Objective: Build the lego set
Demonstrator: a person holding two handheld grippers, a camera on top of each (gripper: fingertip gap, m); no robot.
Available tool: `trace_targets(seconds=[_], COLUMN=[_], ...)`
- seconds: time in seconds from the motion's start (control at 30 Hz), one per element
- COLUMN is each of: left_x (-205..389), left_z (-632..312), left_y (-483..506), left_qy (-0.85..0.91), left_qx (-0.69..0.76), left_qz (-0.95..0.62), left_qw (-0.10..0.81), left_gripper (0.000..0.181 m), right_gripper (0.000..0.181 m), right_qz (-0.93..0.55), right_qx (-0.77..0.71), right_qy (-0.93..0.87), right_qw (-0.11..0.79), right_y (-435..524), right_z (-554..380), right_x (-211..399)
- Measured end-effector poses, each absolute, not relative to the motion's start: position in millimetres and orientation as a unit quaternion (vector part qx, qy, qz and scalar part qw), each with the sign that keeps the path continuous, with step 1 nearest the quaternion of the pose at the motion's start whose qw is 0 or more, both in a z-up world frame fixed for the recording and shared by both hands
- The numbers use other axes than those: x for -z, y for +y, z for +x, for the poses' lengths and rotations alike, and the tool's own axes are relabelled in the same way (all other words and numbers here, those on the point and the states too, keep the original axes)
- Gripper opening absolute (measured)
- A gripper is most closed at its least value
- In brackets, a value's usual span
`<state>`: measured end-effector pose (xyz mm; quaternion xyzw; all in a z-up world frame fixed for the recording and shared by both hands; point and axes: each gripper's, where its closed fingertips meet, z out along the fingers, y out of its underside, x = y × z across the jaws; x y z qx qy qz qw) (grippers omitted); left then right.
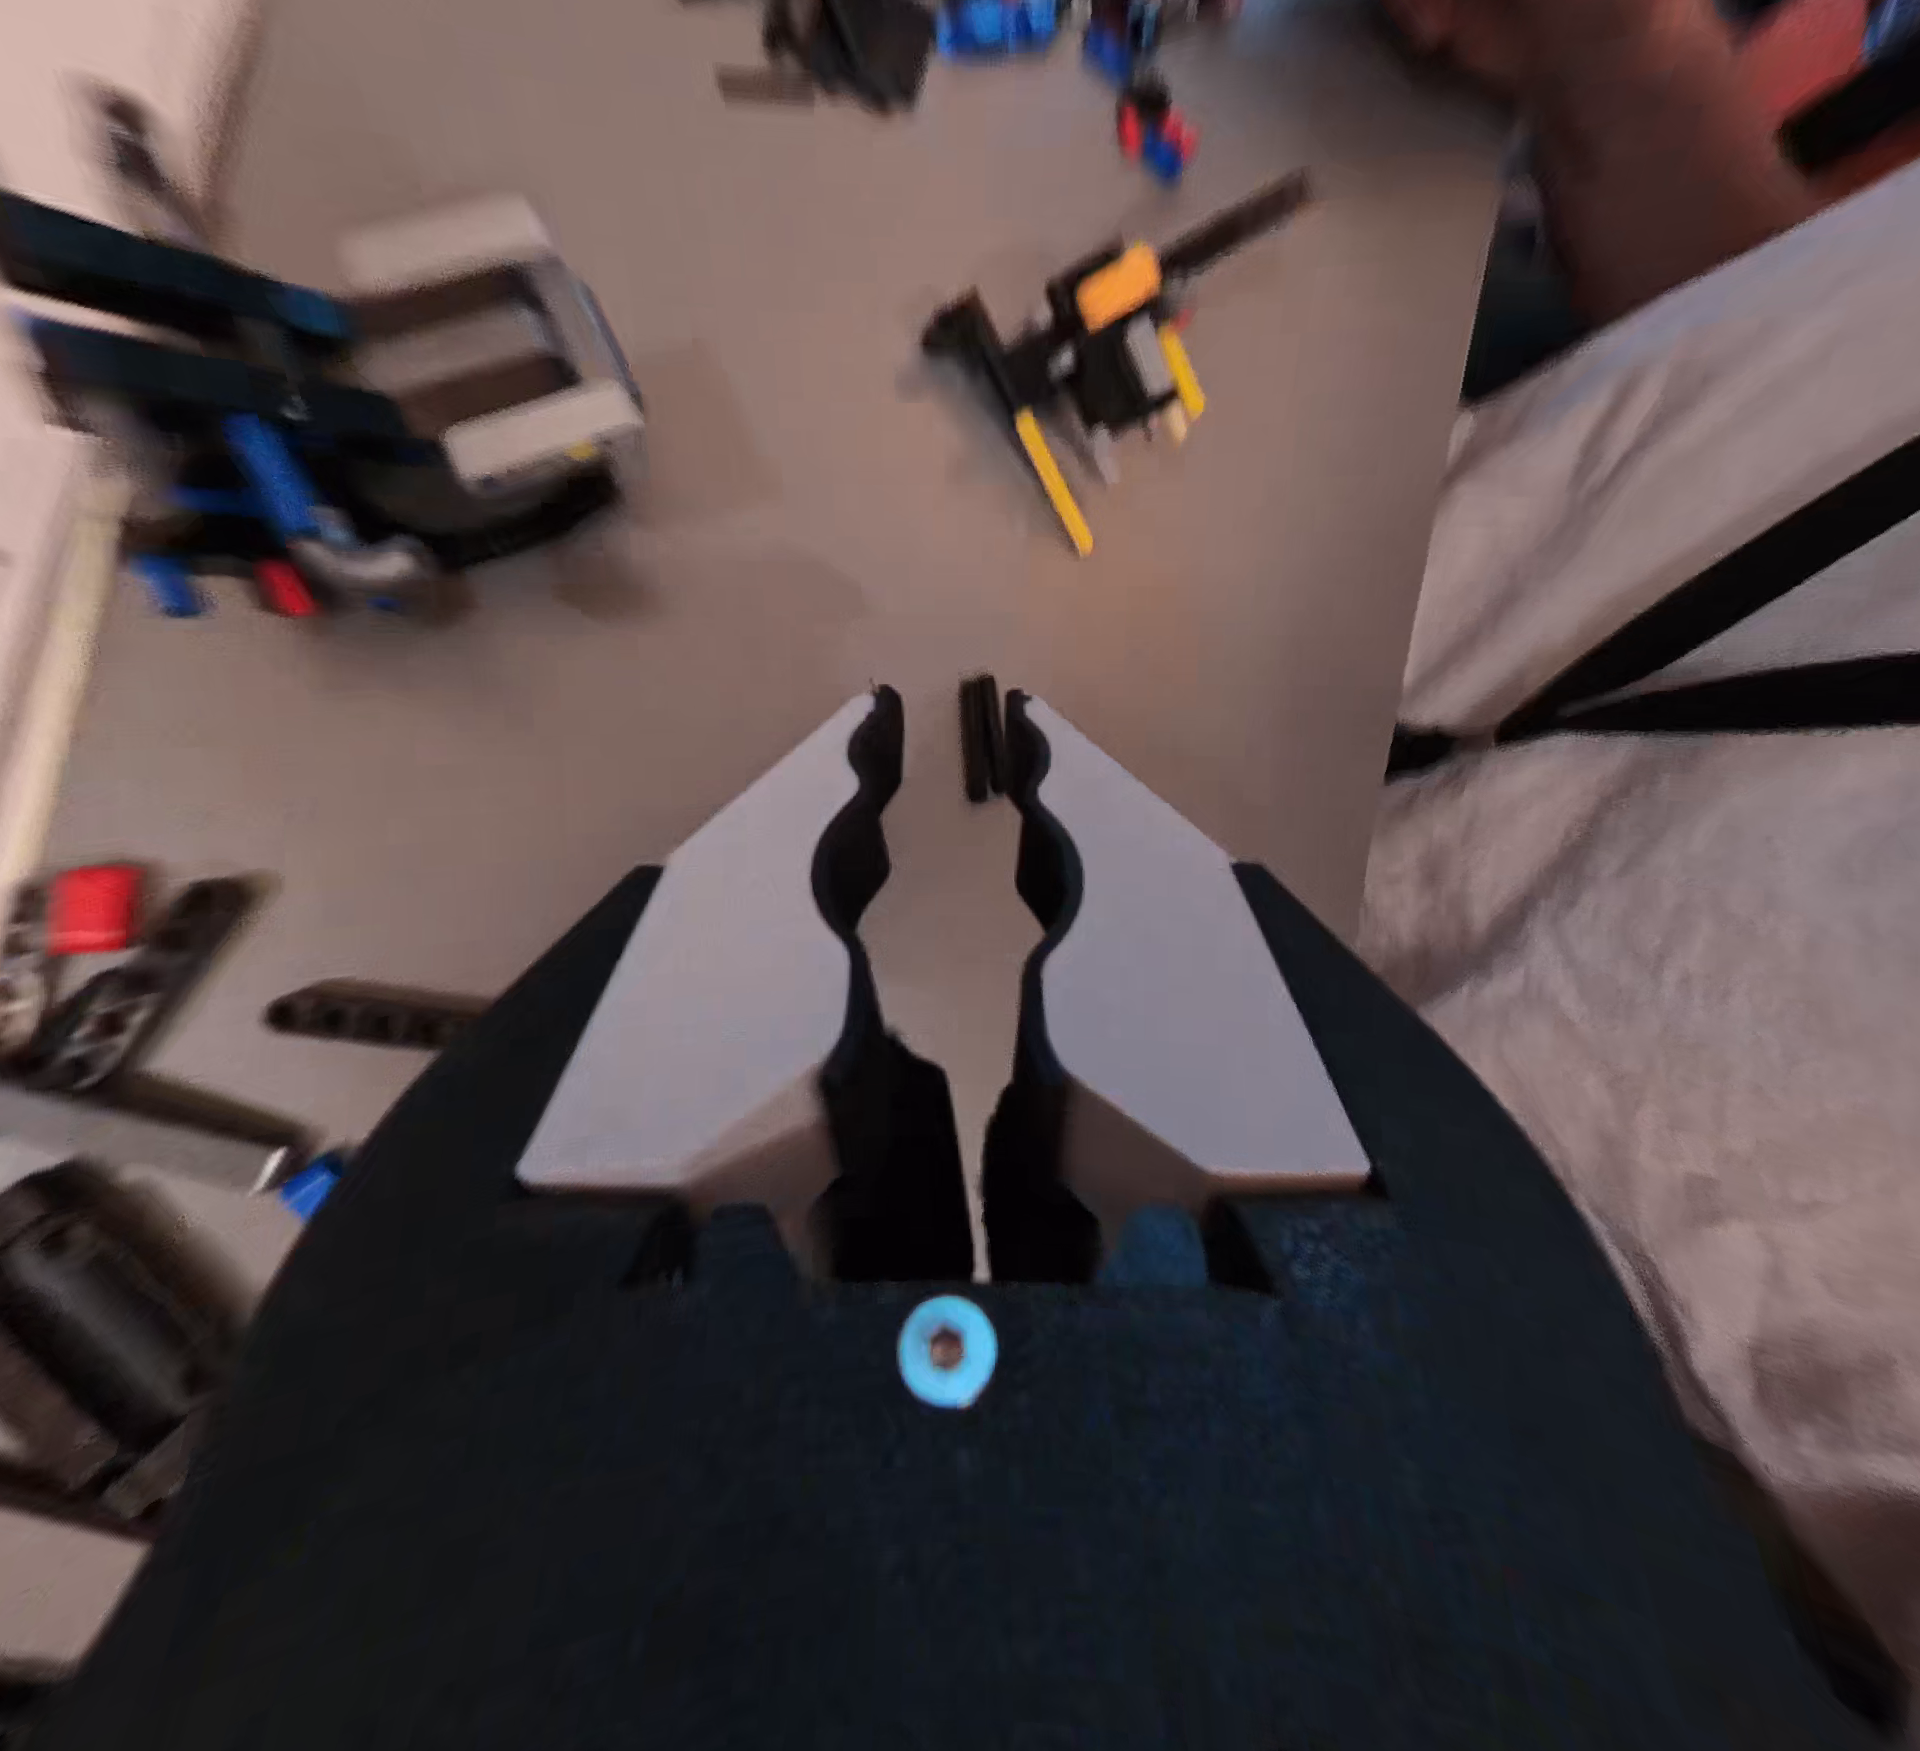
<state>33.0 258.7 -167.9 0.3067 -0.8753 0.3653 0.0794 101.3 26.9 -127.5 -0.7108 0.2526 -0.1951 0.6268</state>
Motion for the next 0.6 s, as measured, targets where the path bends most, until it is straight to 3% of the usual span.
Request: trace_targets(seconds=[0.03, 0.17, 0.3, 0.6], left_x=[157.5, 136.5, 140.7, 142.4], left_z=[37.6, 46.8, 44.0, 41.4], left_y=[263.2, 291.2, 322.7, 346.4], left_qy=[-0.859, -0.769, -0.706, -0.666], left_qx=[-0.406, -0.512, -0.516, -0.52], left_qz=[0.309, 0.353, 0.408, 0.423], left_qw=[0.036, -0.148, -0.264, -0.328], left_gripper=[0.017, 0.019, 0.019, 0.019], right_gripper=[0.019, 0.019, 0.02, 0.019], right_qz=[-0.709, -0.711, -0.715, -0.741], right_qx=[0.196, 0.209, 0.212, 0.205], right_qy=[0.253, 0.255, 0.245, 0.215], right_qw=[0.629, 0.621, 0.62, 0.602], right_y=[27.2, 30.9, 45.8, 88.3], right_z=[101.2, 109.2, 124.3, 154.8], right_x=[126.1, 121.2, 107.4, 110.0])
